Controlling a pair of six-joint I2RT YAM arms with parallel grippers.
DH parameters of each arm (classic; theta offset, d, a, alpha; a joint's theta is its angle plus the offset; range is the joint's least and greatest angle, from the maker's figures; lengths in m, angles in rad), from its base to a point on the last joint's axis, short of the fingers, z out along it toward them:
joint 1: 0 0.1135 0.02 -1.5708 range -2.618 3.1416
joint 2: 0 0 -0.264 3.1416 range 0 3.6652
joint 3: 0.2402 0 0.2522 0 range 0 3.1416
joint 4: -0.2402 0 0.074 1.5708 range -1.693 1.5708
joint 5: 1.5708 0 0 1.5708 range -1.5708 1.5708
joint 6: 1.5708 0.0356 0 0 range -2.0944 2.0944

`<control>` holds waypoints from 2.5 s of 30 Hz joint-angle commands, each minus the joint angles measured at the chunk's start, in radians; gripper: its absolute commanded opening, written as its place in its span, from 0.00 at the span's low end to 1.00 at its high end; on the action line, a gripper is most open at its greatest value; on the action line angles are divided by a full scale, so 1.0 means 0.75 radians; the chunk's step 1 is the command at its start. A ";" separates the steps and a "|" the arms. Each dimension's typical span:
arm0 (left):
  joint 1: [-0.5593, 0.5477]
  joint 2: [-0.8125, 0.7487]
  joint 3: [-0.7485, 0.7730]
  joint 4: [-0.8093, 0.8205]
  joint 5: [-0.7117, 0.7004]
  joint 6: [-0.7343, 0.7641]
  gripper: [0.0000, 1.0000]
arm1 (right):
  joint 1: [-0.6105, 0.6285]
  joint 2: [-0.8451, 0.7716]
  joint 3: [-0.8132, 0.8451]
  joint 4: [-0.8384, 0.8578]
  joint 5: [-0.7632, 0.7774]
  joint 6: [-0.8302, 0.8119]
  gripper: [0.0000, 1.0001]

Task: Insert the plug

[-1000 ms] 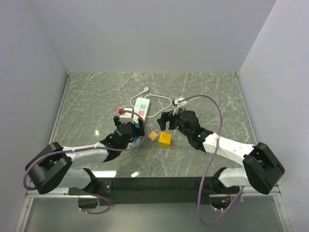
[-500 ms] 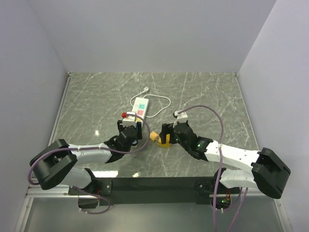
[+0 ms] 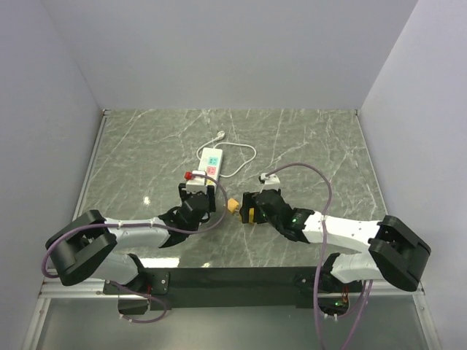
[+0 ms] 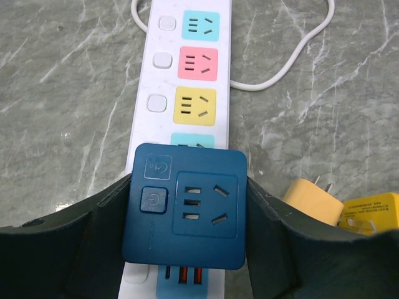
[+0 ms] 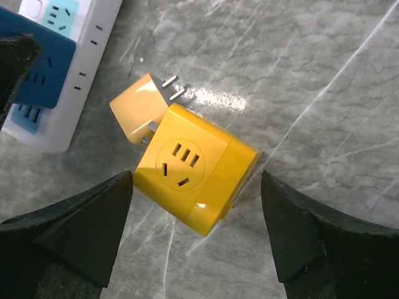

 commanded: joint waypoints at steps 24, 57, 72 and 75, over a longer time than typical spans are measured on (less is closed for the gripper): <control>-0.095 -0.290 -0.029 -0.026 -0.005 -0.083 0.84 | 0.057 0.082 0.068 0.119 0.303 -0.143 0.49; 0.146 -0.755 -0.078 0.047 0.903 -0.232 0.93 | 0.057 -0.364 -0.153 0.882 -0.472 -1.019 0.42; 0.413 -0.665 -0.209 0.387 1.372 -0.392 0.95 | 0.055 -0.258 -0.116 0.892 -0.413 -1.025 0.18; 0.413 -0.706 -0.211 0.350 1.331 -0.343 0.96 | 0.053 -0.229 -0.092 0.894 -0.403 -1.005 0.00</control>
